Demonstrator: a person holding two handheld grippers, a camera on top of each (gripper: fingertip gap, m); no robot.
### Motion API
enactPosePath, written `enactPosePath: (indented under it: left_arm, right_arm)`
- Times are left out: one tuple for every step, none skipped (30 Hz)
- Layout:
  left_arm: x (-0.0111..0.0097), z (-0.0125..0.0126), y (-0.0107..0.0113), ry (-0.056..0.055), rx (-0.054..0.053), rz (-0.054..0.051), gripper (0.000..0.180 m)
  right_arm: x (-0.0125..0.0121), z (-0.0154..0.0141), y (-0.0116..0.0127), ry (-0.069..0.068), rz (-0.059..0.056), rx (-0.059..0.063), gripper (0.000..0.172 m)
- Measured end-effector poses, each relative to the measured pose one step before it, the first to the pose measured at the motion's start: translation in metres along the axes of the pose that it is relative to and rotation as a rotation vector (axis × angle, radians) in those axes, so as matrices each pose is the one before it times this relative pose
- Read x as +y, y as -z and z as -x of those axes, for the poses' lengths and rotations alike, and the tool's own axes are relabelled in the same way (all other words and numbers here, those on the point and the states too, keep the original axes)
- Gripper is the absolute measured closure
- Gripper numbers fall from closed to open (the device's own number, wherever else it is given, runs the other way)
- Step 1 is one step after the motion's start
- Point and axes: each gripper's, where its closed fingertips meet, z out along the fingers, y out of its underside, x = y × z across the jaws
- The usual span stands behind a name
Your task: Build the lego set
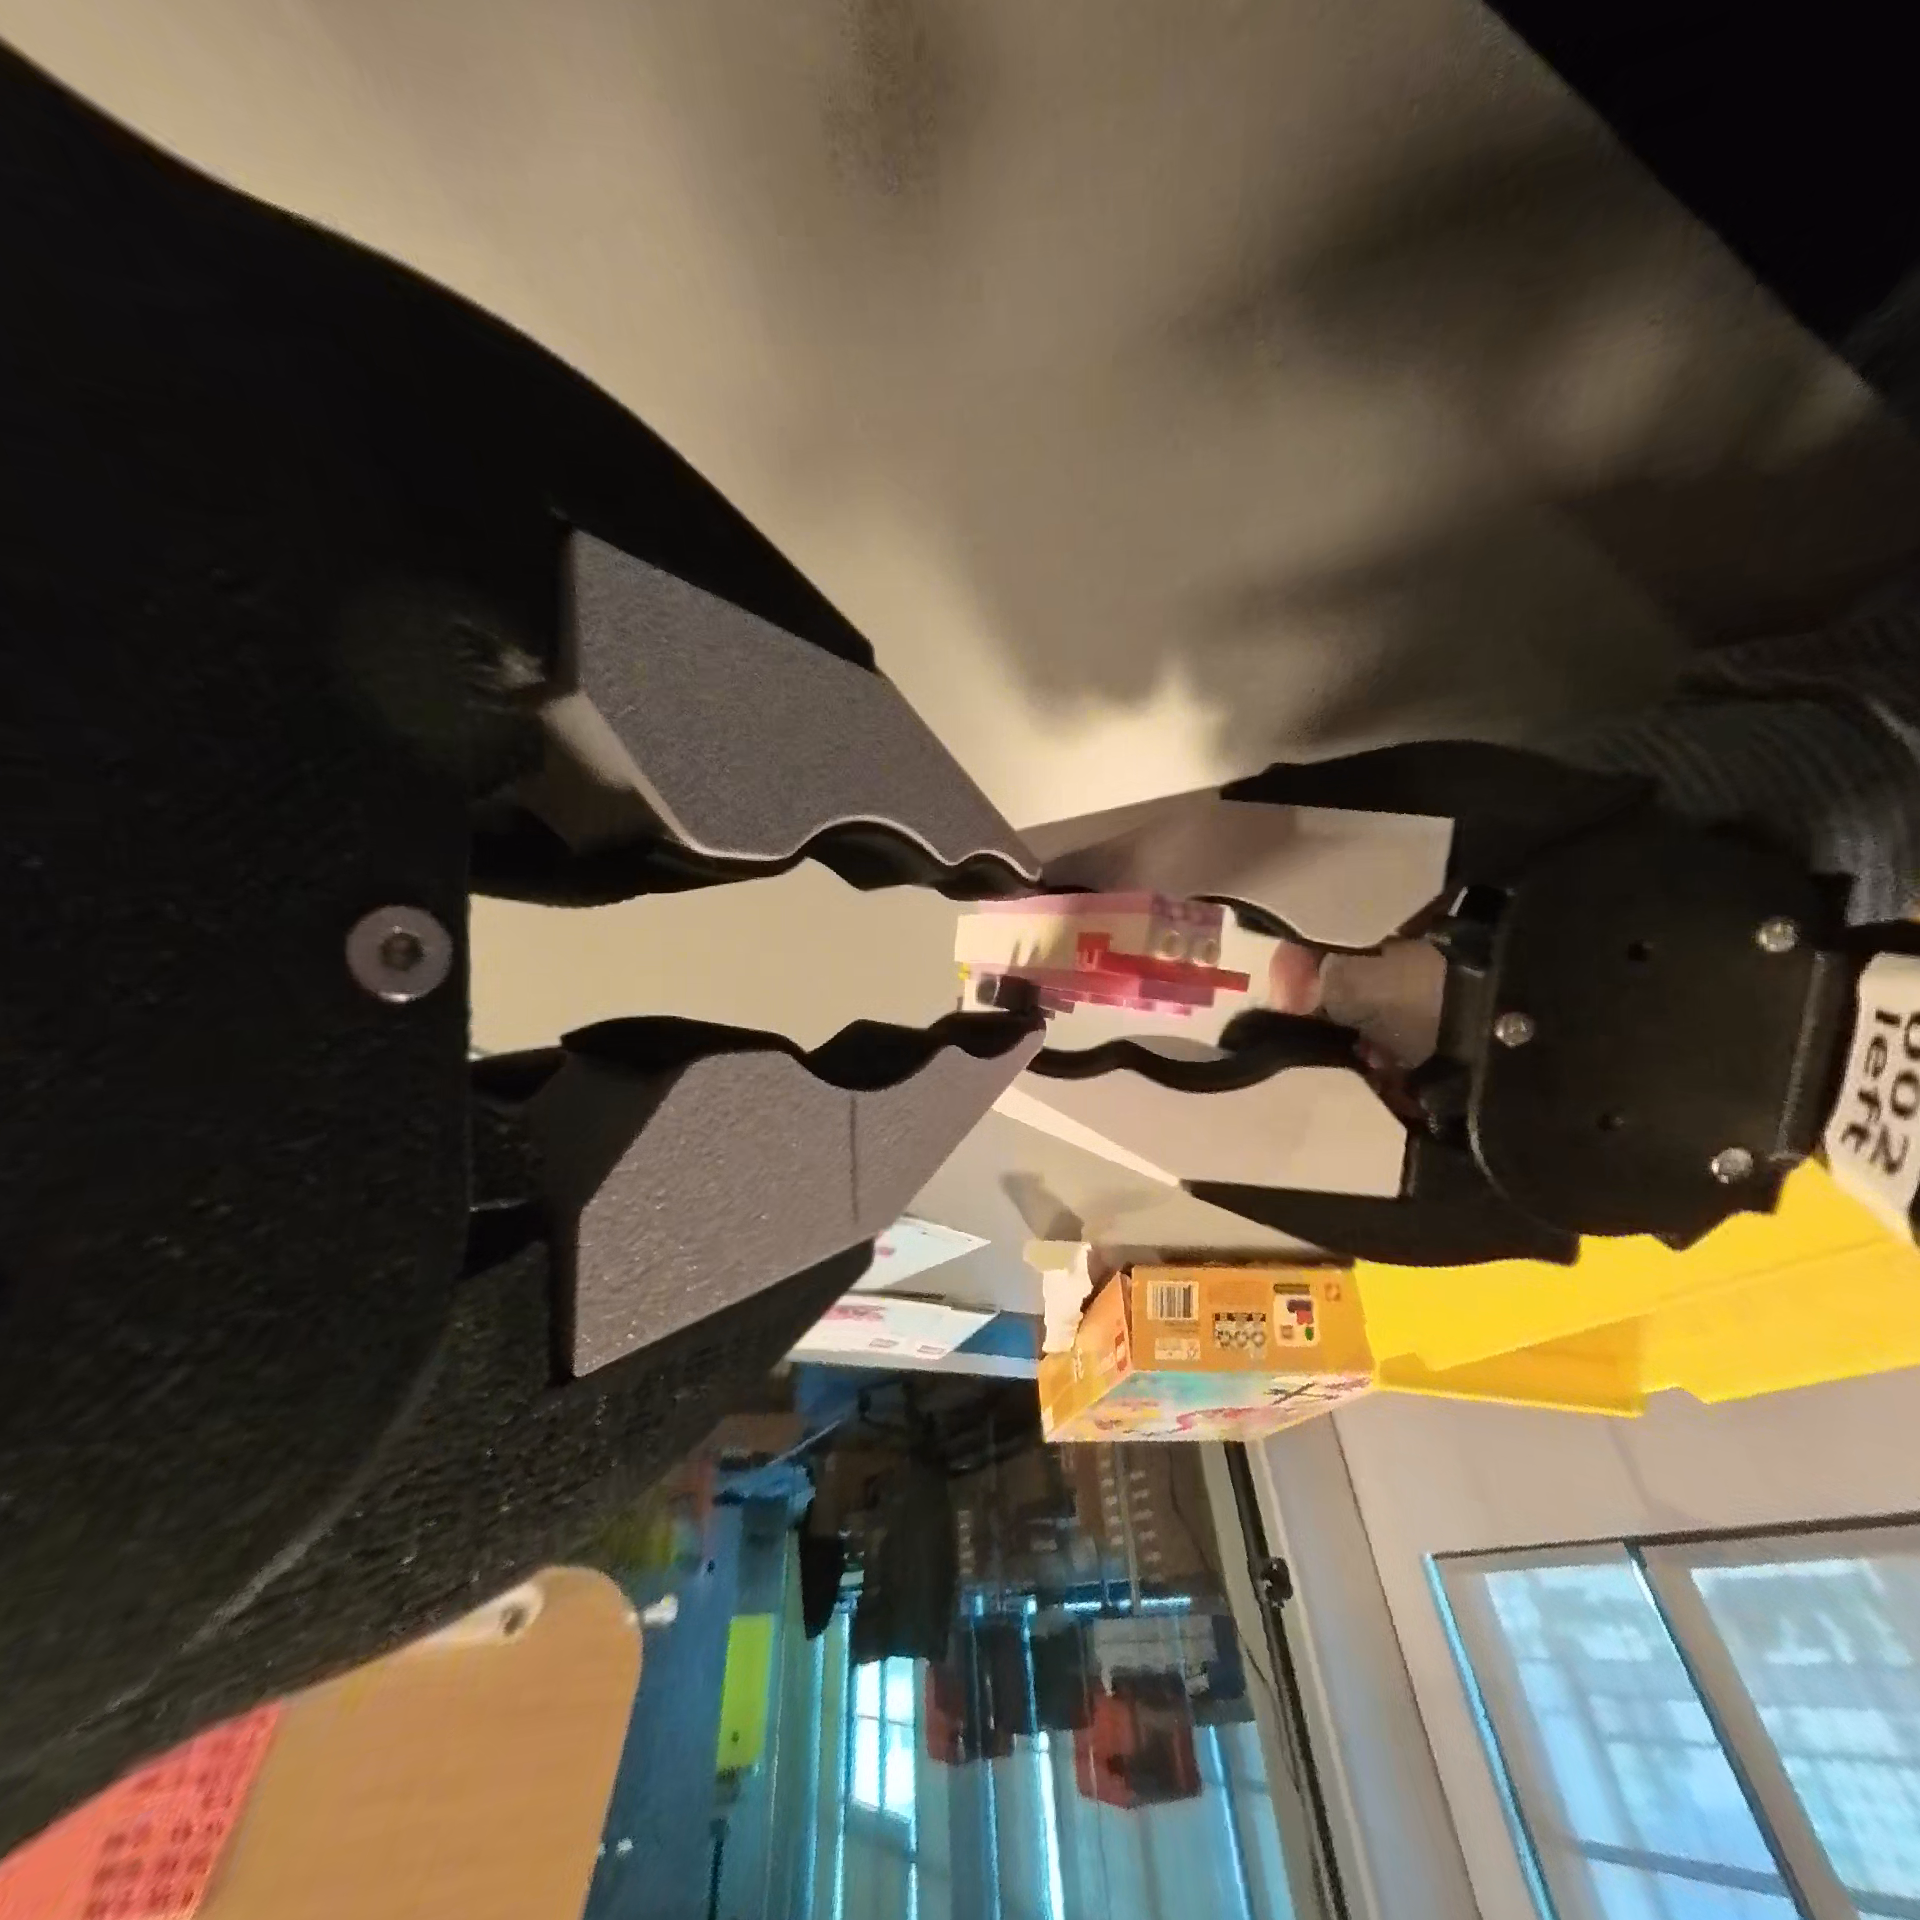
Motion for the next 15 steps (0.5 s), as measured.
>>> enactPosePath:
  left_arm:
    - [-0.00047,0.00464,0.00168,-0.0066,-0.0297,-0.0066,0.141]
    - [-0.0009,0.0041,0.00272,-0.0098,-0.0237,-0.0124,0.134]
    - [-0.00212,0.00244,0.00306,-0.0032,-0.0093,-0.0192,0.132]
    - [-0.00472,0.00294,0.00373,-0.0046,-0.0127,-0.0322,0.132]
    - [-0.00649,0.0018,0.00385,-0.0107,-0.0068,-0.0393,0.135]
    - [-0.0057,-0.00093,0.00274,-0.0098,0.0065,-0.034,0.14]
    - [-0.00521,-0.00082,0.0016,-0.0101,0.0003,-0.03,0.147]
    - [-0.00385,-0.00287,0.00051,-0.0183,0.0105,-0.0182,0.149]
    - [-0.00217,-0.003,-0.00043,-0.0223,0.0074,-0.0068,0.151]
    - [-0.00105,-0.0022,-0.00105,-0.0243,0.0004,-0.0015,0.154]
    - [0.00014,0.00021,-0.00085,-0.0215,-0.0134,0.0057,0.157]
    - [0.00024,0.00113,-0.00008,-0.018,-0.0104,0.0049,0.162]
    - [0.00005,-0.00016,-0.00015,0.0012,0.0062,0.0048,0.162]
    - [0.00042,0.00063,-0.00089,0.0171,0.0051,0.0127,0.162]
    - [0.00064,0.00135,-0.00133,0.0127,-0.0011,0.0142,0.163]
  right_arm:
    - [0.001,-0.00217,0.0005,-0.0242,-0.0053,0.0086,0.152]
    - [0.00286,-0.00274,0.00068,-0.0136,0.0065,0.0126,0.152]
    - [0.00256,-0.00261,0.00107,-0.0115,0.0027,0.0116,0.152]
    - [0.00233,-0.00245,0.00119,-0.018,0.0008,0.0088,0.152]
    - [0.00186,-0.00212,0.00152,-0.0169,-0.0015,0.0064,0.152]
    - [0.00096,-0.0019,0.0016,-0.0117,-0.0043,0.0051,0.152]
    - [0.00093,-0.00122,0.00138,-0.007,0.0008,0.0031,0.152]
    - [0.00047,-0.00059,0.00099,-0.0002,0.0009,0.0011,0.152]
    - [0.00009,0.0003,0.00051,0.0018,0.0002,-0.0021,0.152]
    - [-0.00021,0.00075,0.00014,0.0012,-0.0003,-0.0045,0.152]
    - [-0.00007,0.00144,-0.00021,0.0027,0.0014,-0.0071,0.152]
    - [0.00005,0.00108,-0.00027,0.0065,0.0018,-0.0024,0.152]
    - [0.00004,-0.00007,0.0001,0.0079,0.0022,0.0041,0.152]
    - [0.00073,-0.00093,0.00032,0.0112,0.0072,0.0059,0.152]
    - [0.00119,-0.00167,0.00027,0.0181,0.0112,0.0093,0.152]
